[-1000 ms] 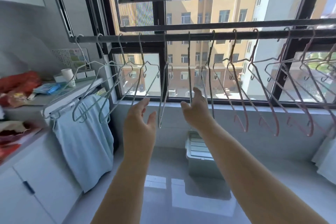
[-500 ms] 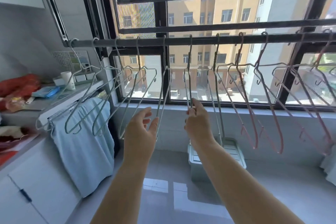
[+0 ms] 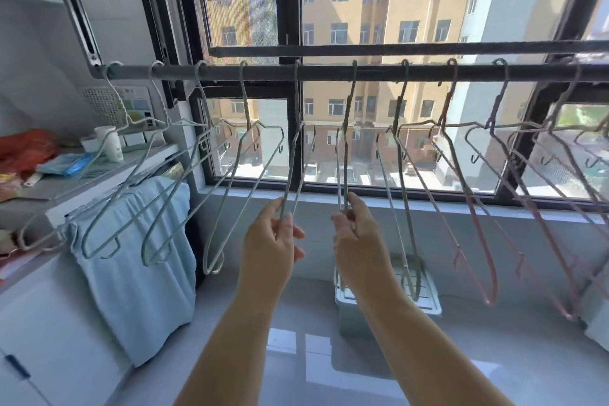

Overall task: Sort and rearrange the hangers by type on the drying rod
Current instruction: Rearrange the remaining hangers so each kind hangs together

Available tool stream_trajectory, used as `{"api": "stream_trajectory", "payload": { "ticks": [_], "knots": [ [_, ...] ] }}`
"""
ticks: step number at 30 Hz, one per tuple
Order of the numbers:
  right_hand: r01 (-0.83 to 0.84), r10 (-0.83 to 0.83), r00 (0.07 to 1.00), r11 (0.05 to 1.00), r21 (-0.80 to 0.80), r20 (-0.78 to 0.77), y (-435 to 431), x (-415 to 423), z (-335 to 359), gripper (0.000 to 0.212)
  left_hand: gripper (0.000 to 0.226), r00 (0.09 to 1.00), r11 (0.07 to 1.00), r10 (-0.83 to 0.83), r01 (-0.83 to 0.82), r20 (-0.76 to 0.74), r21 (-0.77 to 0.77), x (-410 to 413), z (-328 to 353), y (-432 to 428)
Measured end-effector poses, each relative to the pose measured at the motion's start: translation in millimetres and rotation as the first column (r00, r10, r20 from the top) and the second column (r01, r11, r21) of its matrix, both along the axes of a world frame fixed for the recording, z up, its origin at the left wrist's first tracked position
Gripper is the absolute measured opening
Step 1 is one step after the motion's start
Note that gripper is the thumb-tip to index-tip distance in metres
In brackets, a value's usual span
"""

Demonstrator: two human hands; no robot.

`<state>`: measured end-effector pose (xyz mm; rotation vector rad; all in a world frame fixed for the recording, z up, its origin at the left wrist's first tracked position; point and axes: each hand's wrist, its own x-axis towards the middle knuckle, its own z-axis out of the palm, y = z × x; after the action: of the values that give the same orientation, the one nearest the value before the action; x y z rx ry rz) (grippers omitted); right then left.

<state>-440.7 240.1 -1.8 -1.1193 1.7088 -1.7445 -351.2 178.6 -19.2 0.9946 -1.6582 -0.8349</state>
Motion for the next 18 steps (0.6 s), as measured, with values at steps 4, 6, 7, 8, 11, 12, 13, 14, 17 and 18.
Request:
{"api": "stream_trajectory", "payload": {
  "ticks": [4,6,7,8,11,12,13,14,17,18],
  "knots": [
    [0.092,0.043,0.902,0.953,0.289,-0.429,17,4,8,0.066,0.021,0.999,0.998,0.031,-0.032,-0.015,-0.057,-2,-3,-2],
    [0.222,-0.023,0.798,0.941,0.257,-0.602,26,13,18,0.068,0.024,0.999,0.998,0.016,-0.018,-0.029,-0.066,1,-2,-3],
    [0.250,-0.071,0.761,0.949,0.190,-0.645,28,19,22,0.066,0.030,1.000,0.997,0.004,-0.006,-0.024,-0.072,3,-1,-4],
    [0.254,-0.102,0.740,0.958,0.135,-0.665,26,26,24,0.063,0.033,1.000,0.997,-0.007,0.007,-0.011,-0.072,5,0,-5],
    [0.181,-0.094,0.783,0.980,0.081,-0.615,14,49,28,0.055,0.037,0.997,0.995,-0.068,0.069,0.021,-0.075,14,4,-6],
    [0.161,-0.074,0.810,0.982,0.099,-0.582,9,55,28,0.054,0.039,0.995,0.994,-0.093,0.095,0.041,-0.060,17,5,-6],
    [0.153,-0.061,0.828,0.981,0.119,-0.558,4,60,29,0.053,0.040,0.992,0.992,-0.116,0.119,0.056,-0.047,20,6,-8],
    [0.158,-0.062,0.840,0.979,0.133,-0.539,0,64,30,0.053,0.041,0.988,0.990,-0.136,0.139,0.069,-0.034,22,7,-9],
    [0.184,-0.100,0.876,0.974,0.135,-0.471,-4,73,32,0.053,0.035,0.970,0.973,-0.231,0.232,0.078,-0.002,29,14,-8],
    [0.192,-0.115,0.882,0.973,0.126,-0.458,-3,77,32,0.053,0.032,0.961,0.964,-0.264,0.265,0.081,0.000,32,16,-6]
  ]
}}
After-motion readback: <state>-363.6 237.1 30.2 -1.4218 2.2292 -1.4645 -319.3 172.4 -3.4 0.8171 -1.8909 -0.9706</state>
